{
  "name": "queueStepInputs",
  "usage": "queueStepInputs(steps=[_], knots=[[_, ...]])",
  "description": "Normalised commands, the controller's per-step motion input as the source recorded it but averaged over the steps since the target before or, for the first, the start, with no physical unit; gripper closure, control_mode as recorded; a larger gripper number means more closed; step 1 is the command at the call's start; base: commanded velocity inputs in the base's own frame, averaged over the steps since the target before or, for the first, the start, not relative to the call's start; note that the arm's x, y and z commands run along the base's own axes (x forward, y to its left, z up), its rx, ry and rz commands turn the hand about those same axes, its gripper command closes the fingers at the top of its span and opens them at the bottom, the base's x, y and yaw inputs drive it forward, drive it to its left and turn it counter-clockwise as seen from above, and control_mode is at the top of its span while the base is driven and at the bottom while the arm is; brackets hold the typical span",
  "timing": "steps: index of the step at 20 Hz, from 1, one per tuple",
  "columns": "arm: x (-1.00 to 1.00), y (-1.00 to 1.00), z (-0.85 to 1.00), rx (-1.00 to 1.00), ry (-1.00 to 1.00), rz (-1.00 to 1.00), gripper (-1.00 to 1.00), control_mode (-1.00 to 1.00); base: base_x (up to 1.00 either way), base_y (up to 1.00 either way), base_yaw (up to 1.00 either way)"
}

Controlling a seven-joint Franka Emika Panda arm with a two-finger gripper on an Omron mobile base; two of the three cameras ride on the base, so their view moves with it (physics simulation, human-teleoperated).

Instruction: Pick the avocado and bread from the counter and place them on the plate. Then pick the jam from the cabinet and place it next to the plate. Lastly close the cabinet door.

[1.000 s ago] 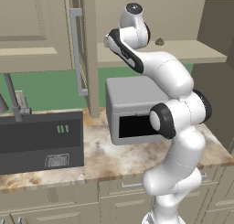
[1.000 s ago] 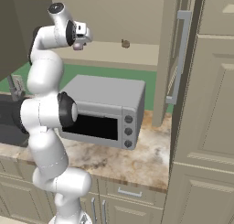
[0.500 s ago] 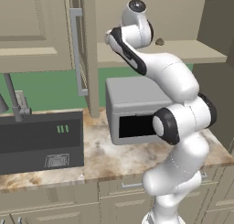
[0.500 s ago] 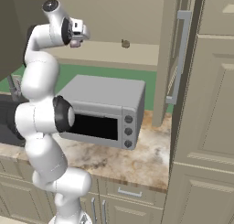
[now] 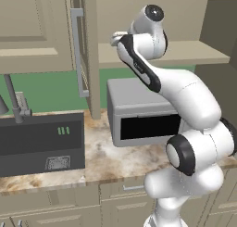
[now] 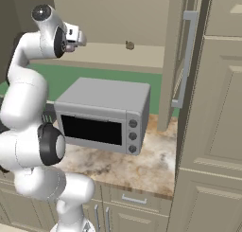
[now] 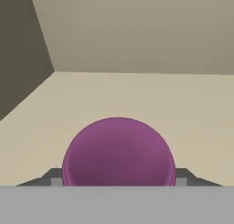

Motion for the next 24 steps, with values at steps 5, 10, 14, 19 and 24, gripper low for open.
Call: queueStepInputs(steps=[5,10,14,19,24], knots=[[-0.87,-0.16,0.54,0.13,0.00,0.00,1.00,-1.00,0.00,0.00,0.00],[-0.95,-0.12,0.15,0.00,0.05,0.00,1.00,-1.00,0.00,0.00,0.00],[-0.97,-0.13,0.00,-0.04,0.07,0.00,1.00,-1.00,0.00,0.00,0.00],[-1.00,-0.24,0.00,-0.02,0.01,0.00,1.00,-1.00,0.00,0.00,0.00],[-0.82,-0.23,-0.23,0.00,0.05,0.00,1.00,-1.00,0.00,0.00,0.00]])
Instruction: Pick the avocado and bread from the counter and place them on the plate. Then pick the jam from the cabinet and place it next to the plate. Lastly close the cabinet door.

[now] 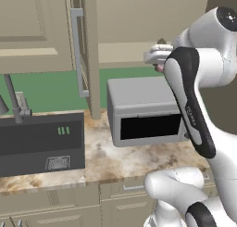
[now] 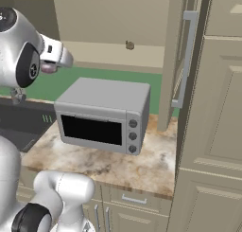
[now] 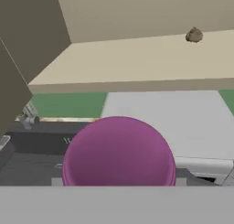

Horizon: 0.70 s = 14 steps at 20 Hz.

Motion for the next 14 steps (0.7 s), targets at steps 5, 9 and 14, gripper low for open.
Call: queueStepInputs(steps=[5,9,14], knots=[[-0.59,-0.12,-0.55,-0.04,0.12,0.00,1.00,-1.00,0.00,0.00,0.00],[-0.19,0.00,-0.69,-0.14,0.10,0.00,1.00,-1.00,0.00,0.00,0.00],[0.00,0.00,-0.40,-0.08,0.02,0.00,1.00,-1.00,0.00,0.00,0.00]])
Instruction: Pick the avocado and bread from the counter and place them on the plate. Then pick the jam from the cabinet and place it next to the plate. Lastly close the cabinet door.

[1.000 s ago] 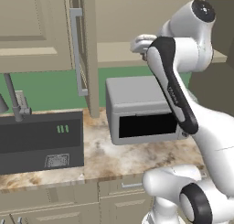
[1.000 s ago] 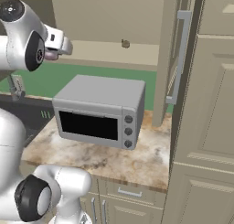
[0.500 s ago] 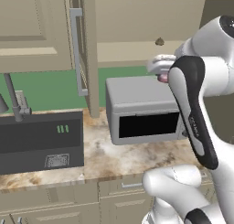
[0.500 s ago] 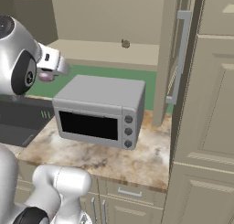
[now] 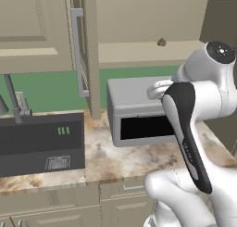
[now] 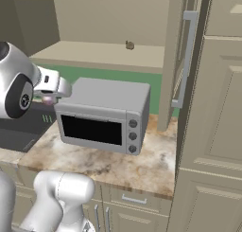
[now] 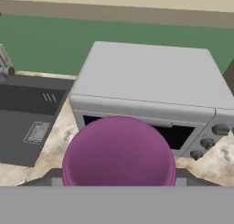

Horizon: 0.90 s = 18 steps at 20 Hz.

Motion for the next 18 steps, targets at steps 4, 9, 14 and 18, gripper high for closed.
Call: queueStepInputs(steps=[4,9,14,18], knots=[[0.00,0.00,-0.33,0.00,0.00,0.02,1.00,-1.00,0.00,0.00,0.00],[0.00,0.00,-0.35,0.00,0.00,0.02,1.00,-1.00,0.00,0.00,0.00],[0.00,0.00,-0.25,0.00,0.00,0.02,1.00,-1.00,0.00,0.00,0.00],[0.00,0.00,-0.20,0.00,0.00,0.02,1.00,-1.00,0.00,0.00,0.00]])
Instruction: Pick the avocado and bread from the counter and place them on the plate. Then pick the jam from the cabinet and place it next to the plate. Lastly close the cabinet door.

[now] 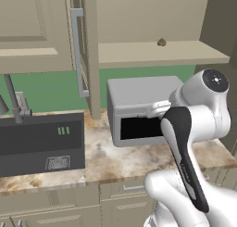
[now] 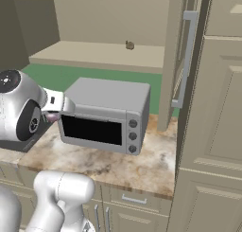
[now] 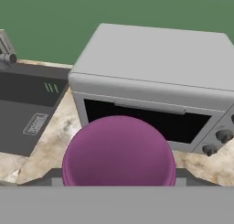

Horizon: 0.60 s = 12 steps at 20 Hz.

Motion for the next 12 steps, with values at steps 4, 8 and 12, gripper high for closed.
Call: queueStepInputs(steps=[4,8,12], knots=[[0.00,0.00,-0.14,0.00,0.00,0.01,1.00,-1.00,0.00,0.00,0.00],[-0.03,0.00,-0.06,0.00,0.00,0.00,1.00,1.00,-0.05,0.00,0.00],[0.00,0.00,0.00,0.00,0.00,0.00,1.00,1.00,-0.36,0.00,0.00]])
